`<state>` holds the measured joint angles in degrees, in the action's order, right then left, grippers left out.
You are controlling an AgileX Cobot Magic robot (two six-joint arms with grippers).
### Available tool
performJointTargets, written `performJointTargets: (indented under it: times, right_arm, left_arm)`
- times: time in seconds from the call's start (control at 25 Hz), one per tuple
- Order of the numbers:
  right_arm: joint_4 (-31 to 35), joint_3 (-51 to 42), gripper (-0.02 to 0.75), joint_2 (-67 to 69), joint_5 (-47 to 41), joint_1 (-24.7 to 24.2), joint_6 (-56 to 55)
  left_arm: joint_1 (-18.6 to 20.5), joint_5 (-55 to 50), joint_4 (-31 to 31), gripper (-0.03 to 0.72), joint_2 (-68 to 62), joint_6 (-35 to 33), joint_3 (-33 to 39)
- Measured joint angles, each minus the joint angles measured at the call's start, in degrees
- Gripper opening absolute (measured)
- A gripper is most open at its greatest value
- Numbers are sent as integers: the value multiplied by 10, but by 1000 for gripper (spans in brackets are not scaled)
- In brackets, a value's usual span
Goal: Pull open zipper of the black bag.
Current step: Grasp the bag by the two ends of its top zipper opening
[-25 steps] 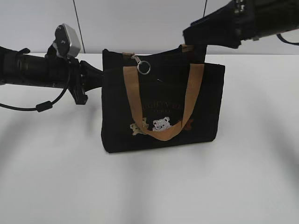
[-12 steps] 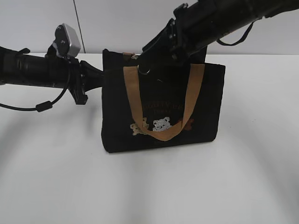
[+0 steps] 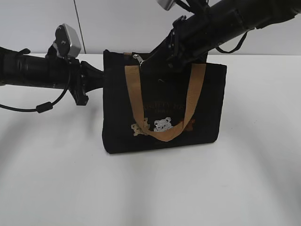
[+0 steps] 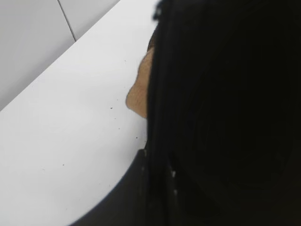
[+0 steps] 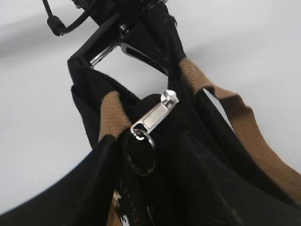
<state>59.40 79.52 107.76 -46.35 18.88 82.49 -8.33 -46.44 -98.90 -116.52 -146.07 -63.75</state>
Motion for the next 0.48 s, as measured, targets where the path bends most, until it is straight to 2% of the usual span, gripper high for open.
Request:
performJointTargets:
  times: [0.28,0.36,0.48]
  right_arm:
    - [1,0,329,6,-4,0,-1]
    - [1,0,281,6,-6,0,-1]
    - [1,0,164,6,-7,0,-1]
  left_arm:
    - [0,1,0,19,0,0,0]
    - [0,1,0,19,0,0,0]
    - [0,1,0,19,0,0,0]
